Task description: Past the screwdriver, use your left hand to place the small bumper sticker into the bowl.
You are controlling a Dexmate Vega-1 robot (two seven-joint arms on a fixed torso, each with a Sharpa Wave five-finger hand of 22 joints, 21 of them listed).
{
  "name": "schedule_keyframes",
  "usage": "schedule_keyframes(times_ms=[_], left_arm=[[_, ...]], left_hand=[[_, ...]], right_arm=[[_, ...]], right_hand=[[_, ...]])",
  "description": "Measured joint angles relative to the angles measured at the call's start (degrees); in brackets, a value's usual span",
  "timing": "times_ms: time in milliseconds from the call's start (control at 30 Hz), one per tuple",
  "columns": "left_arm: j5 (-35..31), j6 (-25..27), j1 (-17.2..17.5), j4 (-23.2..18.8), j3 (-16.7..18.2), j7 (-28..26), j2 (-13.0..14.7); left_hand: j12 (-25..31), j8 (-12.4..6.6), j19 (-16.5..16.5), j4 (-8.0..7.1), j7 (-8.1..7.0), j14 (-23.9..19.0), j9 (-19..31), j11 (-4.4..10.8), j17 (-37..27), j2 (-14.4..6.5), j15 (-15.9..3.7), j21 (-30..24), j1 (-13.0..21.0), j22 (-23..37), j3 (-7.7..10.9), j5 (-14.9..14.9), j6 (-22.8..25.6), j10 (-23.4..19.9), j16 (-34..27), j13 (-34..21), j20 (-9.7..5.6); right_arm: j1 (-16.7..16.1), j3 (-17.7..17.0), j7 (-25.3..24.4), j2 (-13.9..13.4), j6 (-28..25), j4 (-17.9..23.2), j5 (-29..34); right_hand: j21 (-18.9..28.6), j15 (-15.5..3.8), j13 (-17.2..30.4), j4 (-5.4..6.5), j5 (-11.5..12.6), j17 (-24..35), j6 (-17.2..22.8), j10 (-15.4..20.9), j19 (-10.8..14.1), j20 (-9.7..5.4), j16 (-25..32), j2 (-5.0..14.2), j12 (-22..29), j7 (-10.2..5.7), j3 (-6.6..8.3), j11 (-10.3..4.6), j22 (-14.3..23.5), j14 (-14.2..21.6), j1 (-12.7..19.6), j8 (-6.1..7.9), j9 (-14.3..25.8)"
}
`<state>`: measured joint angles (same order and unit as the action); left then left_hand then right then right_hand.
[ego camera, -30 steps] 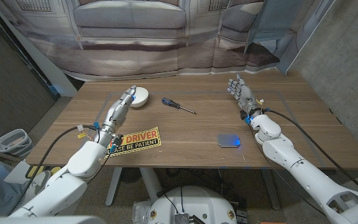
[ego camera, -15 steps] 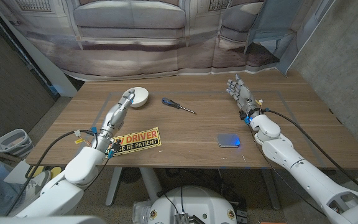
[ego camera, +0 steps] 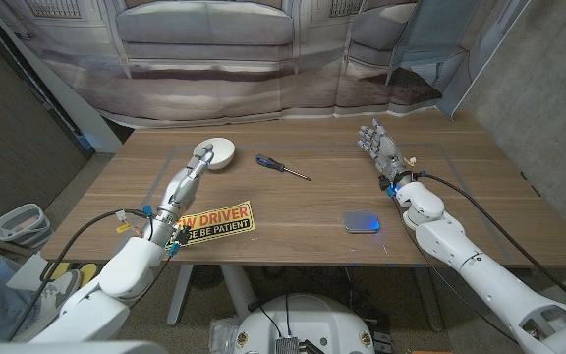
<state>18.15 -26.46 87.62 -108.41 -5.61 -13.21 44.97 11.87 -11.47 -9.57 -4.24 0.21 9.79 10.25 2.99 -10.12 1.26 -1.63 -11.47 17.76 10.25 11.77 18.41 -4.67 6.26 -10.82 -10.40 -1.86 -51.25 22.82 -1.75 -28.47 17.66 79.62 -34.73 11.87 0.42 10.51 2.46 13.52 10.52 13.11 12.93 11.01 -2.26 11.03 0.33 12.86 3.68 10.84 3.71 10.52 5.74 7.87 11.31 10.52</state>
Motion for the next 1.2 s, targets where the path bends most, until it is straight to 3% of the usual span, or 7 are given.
schedule_keyframes(times_ms=[800, 1200], left_arm=[[-5.1, -1.6, 4.0, -2.1, 2.1, -2.7, -1.6], [-12.2, 4.0, 6.6, -5.6, 3.6, -7.5, -2.7]], left_hand=[[0.0, 0.00, 0.0, 0.47, 0.19, -0.3, 0.0, -0.32, 0.0, 0.2, 0.29, 0.0, 1.2, 0.0, 0.01, -0.2, 0.8, -0.5, 0.0, 0.0, 0.00], [0.0, 0.00, 0.0, 0.82, -0.11, -0.3, 0.0, -0.11, 0.0, -0.1, 0.29, 0.0, 1.4, 0.0, 0.00, -0.2, 1.1, -0.7, 0.0, 0.0, 0.00]], right_arm=[[-0.2, -0.2, 0.6, 0.4, 0.7, -0.5, -0.4], [0.3, 0.0, 1.1, 0.4, 0.7, -0.9, -0.5]], right_hand=[[0.0, 0.00, 0.0, 0.00, 0.0, 0.0, 0.3, 0.4, 0.0, 0.00, 0.0, 0.09, 0.0, -0.31, 0.00, -0.03, 0.0, 0.6, 0.1, 0.00, 0.0], [0.0, 0.00, 0.0, 0.00, 0.0, 0.0, 0.3, 0.6, 0.0, 0.00, 0.0, 0.22, 0.0, -0.31, 0.00, -0.24, 0.0, 0.6, 0.2, 0.00, 0.0]])
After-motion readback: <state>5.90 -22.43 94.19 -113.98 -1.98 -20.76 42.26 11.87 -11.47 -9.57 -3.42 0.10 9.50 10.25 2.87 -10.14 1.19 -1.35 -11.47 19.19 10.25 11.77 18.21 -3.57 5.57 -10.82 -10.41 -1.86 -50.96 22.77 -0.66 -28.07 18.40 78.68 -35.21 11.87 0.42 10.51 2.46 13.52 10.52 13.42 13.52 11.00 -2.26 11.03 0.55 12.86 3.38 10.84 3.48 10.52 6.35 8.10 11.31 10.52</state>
